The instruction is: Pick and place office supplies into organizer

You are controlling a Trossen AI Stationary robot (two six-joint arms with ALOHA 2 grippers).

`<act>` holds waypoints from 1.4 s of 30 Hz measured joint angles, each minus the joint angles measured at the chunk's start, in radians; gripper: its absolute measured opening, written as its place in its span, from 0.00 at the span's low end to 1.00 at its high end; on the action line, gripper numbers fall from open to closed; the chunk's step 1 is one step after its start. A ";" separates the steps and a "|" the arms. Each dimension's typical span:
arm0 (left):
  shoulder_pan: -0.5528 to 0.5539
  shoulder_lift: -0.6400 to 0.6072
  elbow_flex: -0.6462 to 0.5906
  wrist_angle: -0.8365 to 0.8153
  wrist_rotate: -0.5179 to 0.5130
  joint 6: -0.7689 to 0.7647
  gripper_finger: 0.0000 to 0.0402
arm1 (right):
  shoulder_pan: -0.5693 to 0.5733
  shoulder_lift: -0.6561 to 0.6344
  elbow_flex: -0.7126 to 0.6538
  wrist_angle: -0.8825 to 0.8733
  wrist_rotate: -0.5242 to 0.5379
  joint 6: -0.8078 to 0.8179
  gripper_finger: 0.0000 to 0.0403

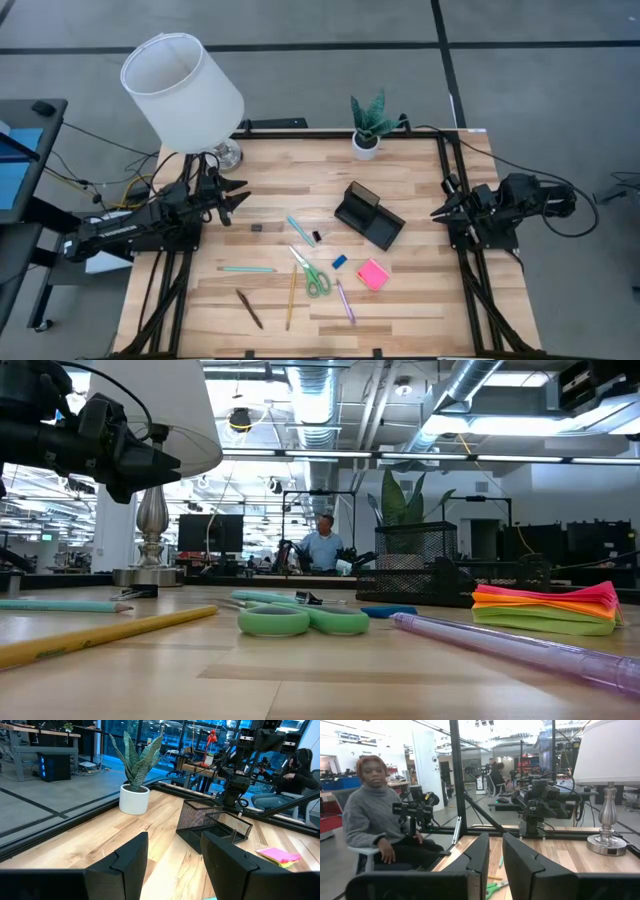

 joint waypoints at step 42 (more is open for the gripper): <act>0.000 0.000 0.000 0.009 -0.037 0.005 0.44 | 0.000 0.000 0.000 0.000 0.000 0.000 0.12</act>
